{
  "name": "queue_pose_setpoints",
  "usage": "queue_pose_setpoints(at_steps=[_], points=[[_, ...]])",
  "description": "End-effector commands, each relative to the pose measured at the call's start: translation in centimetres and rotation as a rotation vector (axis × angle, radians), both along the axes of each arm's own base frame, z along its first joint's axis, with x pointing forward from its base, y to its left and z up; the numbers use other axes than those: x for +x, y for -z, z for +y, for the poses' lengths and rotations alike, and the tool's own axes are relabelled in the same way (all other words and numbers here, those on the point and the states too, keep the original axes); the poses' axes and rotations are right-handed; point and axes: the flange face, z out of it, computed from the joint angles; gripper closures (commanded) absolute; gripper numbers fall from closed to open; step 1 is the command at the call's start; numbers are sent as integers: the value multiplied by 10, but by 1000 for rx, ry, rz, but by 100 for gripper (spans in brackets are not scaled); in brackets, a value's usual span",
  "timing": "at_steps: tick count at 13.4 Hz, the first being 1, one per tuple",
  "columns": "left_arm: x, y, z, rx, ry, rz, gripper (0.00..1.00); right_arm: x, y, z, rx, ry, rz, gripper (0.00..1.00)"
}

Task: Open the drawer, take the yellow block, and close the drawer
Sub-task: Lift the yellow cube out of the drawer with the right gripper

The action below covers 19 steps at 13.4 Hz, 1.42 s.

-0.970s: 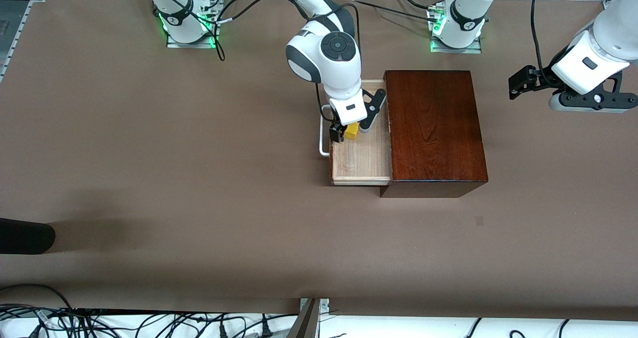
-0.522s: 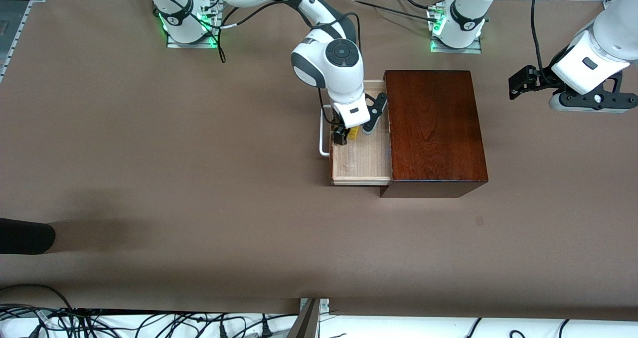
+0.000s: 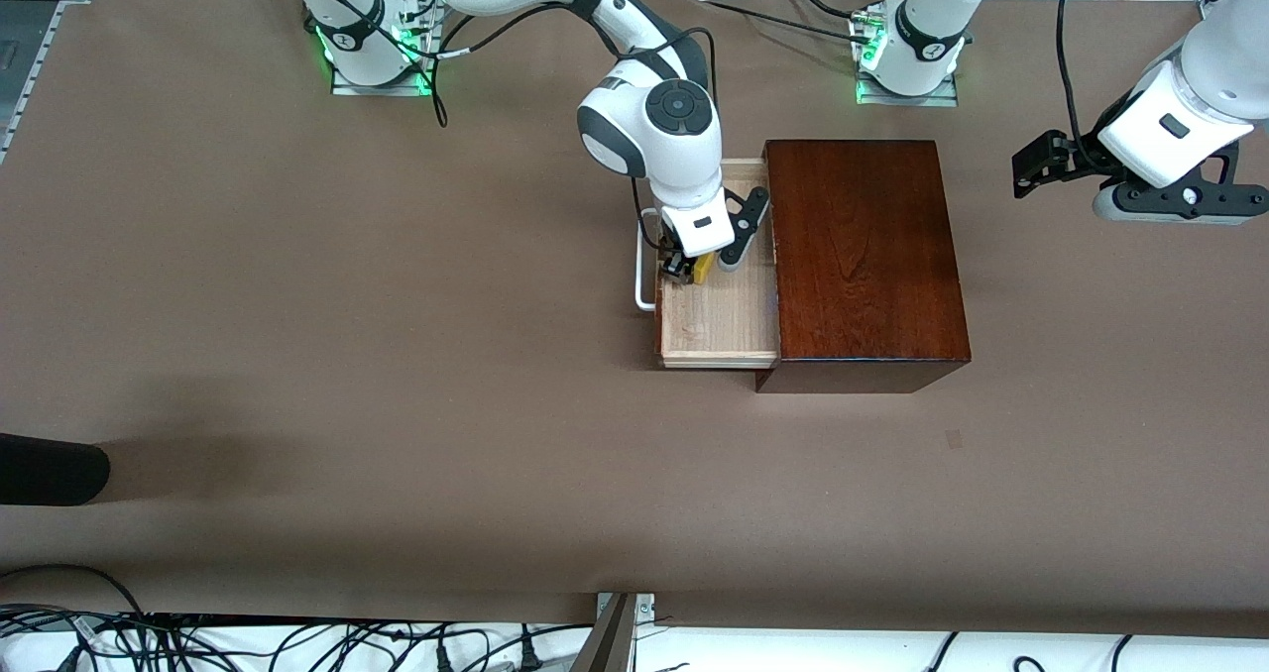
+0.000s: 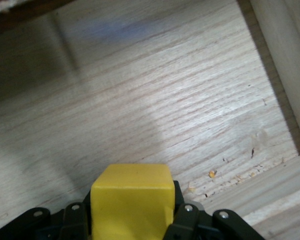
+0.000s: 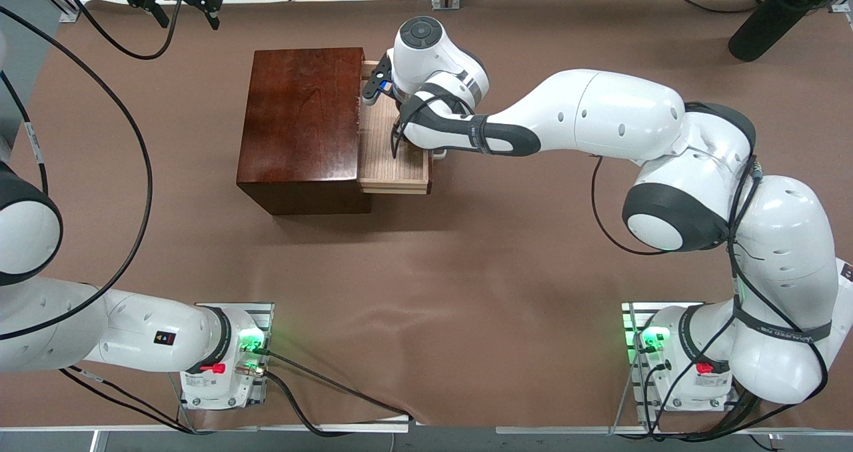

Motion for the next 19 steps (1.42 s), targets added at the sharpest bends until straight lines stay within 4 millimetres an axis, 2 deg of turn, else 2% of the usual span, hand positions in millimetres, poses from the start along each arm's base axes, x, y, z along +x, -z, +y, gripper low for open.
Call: queue_pose_setpoints(at_steps=[1,4,7,10,13,14,16,19], points=[[2,-5,2,-13,14,-4,0,4,-13,0,-30,-15,-1,100],[1,-5,2,-13,14,-3,0,9,-52,4,-47,-61,6,100],[1,-6,2,-13,14,-4,0,7,-74,4,-68,-60,30,100],[1,-6,2,-13,14,-4,0,13,-109,-14,-92,-47,52,100],[1,-6,2,-13,14,-4,0,39,-145,-55,-104,10,73,100],[1,-6,2,-13,14,-4,0,48,-165,-73,-86,40,89,100],[1,-5,2,-13,14,-3,0,72,-201,-117,-40,113,115,100],[2,-5,3,-11,14,-3,0,97,-227,-183,-81,199,163,100]])
